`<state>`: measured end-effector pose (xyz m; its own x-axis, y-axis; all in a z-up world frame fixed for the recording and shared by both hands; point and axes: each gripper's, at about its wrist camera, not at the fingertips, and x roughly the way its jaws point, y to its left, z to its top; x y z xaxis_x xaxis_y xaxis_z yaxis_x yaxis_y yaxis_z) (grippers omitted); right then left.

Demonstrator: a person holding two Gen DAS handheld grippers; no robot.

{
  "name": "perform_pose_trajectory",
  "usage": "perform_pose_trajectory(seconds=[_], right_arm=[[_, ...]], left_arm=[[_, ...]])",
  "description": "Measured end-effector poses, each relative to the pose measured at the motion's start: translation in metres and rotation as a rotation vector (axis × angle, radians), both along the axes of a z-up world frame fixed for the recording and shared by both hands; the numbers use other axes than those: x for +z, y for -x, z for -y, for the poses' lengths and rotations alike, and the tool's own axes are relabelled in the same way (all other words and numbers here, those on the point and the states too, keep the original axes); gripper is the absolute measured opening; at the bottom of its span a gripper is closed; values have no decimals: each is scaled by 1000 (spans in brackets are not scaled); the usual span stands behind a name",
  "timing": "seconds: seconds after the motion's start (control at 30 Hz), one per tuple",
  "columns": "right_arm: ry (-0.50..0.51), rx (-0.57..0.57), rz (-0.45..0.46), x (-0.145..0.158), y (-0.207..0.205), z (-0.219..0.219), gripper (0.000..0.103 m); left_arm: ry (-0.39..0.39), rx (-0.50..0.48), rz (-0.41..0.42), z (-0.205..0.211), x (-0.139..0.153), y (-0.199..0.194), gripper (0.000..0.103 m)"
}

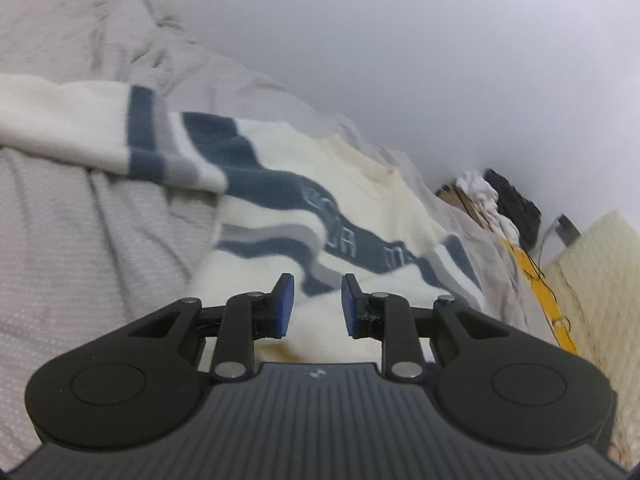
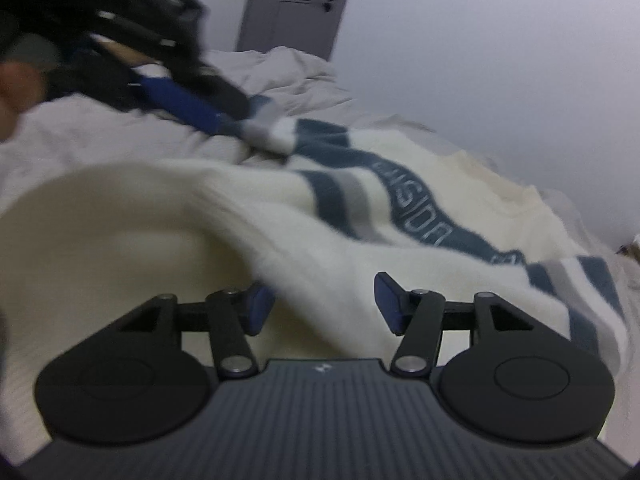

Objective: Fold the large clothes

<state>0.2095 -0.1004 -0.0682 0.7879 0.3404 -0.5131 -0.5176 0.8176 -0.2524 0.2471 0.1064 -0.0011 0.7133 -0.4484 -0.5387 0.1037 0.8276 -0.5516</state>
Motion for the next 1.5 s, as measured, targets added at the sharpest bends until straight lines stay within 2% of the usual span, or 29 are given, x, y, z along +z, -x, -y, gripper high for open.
perform_pose_trajectory(seconds=[0.1,0.23,0.33,0.47,0.67,0.87,1.03,1.17,1.2,1.23,1.3,1.37,1.5], right_arm=[[-52,8,-39,5,21,13,57],[-149,-40,-52,13,34,33,57],[-192,-105,-39,14,30,43,57],[-224,-179,-73,1,9,49,56],[-271,-223,-132,-19,-16,56,56],[-348,-237,-226,-35,-34,68,55],[-359,-243,-234,-35,-35,69,55],[-353,-242,-225,-35,-31,68,55],[-354,-243,-225,-34,-30,69,55],[-356,-247,-225,-34,-29,69,55],[-351,-250,-223,-33,-29,69,55],[-346,-252,-220,-32,-28,70,55],[-360,-257,-222,-32,-28,74,55]], left_arm=[[-18,-31,-9,14,-3,3,29],[-82,-54,-72,32,-17,3,28],[-154,-58,-128,45,-31,1,27],[-223,-65,-187,57,-53,-3,27],[-287,-60,-186,69,-55,-5,27],[-266,-20,-147,66,-41,-12,27],[-244,80,-76,43,-21,-24,29],[-204,216,-70,8,-16,-36,30],[-173,268,-58,-3,-16,-38,36],[-148,311,-44,-13,-17,-38,42],[-155,399,-31,-26,-21,-40,45],[-145,450,-45,-38,-28,-44,46],[-64,568,-75,-67,-43,-49,50]])
